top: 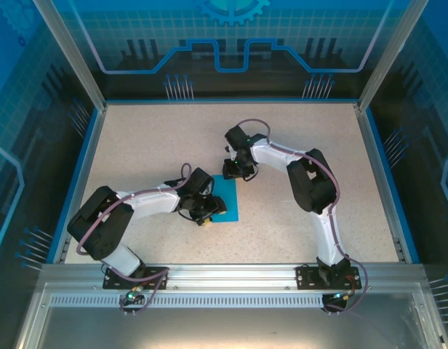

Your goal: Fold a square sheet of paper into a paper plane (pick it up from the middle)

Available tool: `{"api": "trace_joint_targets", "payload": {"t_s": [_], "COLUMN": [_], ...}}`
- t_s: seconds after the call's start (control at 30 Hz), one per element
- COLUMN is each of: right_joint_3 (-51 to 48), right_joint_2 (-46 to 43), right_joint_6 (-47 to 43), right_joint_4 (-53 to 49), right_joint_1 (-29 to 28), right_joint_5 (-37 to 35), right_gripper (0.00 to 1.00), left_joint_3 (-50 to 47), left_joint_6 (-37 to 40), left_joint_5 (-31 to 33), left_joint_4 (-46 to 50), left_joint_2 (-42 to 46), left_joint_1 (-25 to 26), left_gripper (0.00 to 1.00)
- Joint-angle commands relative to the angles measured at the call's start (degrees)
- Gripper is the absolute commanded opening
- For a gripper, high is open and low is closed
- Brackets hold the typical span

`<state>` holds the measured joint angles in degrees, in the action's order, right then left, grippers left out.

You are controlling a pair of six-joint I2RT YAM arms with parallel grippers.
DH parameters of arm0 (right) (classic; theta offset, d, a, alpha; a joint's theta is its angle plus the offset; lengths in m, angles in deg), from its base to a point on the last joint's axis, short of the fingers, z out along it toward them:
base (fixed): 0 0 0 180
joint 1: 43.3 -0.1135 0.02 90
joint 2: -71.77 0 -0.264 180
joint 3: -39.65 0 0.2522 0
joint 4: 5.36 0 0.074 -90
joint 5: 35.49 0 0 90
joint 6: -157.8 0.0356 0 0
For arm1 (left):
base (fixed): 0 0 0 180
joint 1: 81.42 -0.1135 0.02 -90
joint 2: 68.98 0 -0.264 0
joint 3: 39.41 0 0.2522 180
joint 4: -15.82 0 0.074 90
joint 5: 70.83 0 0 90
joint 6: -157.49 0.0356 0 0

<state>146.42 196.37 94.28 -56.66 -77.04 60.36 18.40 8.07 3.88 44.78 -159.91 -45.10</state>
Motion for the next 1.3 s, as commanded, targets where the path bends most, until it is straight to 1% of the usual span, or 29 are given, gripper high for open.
{"api": "trace_joint_targets", "payload": {"t_s": [0.0,0.17,0.3,0.4,0.6,0.73,0.9,1.03,1.17,1.27], "right_joint_3": [-1.8,-6.0,-7.3,-6.3,-4.6,-3.9,-4.1,-3.6,-3.9,-4.2], "right_joint_2": [-4.9,-9.3,-9.5,-8.6,-5.3,-3.6,-2.0,-0.1,1.8,2.5], "right_joint_6": [-2.2,-5.8,-7.5,-8.6,-7.8,-8.6,-8.8,-8.5,-8.1,-7.7], "right_joint_4": [-2.8,-5.6,-7.6,-8.8,-9.5,-9.6,-9.0,-10.7,-11.8,-11.9], "right_joint_1": [-0.9,-4.7,-8.6,-11.8,-14.8,-16.0,-16.2,-16.2,-16.2,-16.0], "right_joint_5": [0.8,-7.8,-11.4,-13.5,-14.0,-12.8,-10.5,-12.5,-15.3,-15.8], "right_gripper": [0.38,0.42,0.47,0.54,0.70,0.76,0.79,0.80,0.76,0.71], "left_joint_3": [1.8,0.6,-2.8,-5.4,-7.8,-8.5,-8.9,-8.9,-9.0,-9.0], "left_joint_6": [2.2,3.5,3.2,2.9,2.6,2.6,2.5,2.6,2.6,2.6], "left_joint_5": [1.5,5.8,7.4,7.5,7.6,7.4,7.2,7.0,6.8,6.4], "left_joint_4": [-1.4,4.1,7.2,7.9,8.6,9.0,8.6,8.7,8.6,8.6], "left_joint_2": [0.1,5.1,9.5,12.0,14.6,15.2,16.0,16.5,16.7,17.0], "left_joint_1": [1.2,0.1,-3.4,-5.9,-8.6,-9.4,-9.7,-9.7,-9.7,-9.7], "left_gripper": [0.57,0.57,0.54,0.53,0.52,0.53,0.53,0.53,0.53,0.53]}}
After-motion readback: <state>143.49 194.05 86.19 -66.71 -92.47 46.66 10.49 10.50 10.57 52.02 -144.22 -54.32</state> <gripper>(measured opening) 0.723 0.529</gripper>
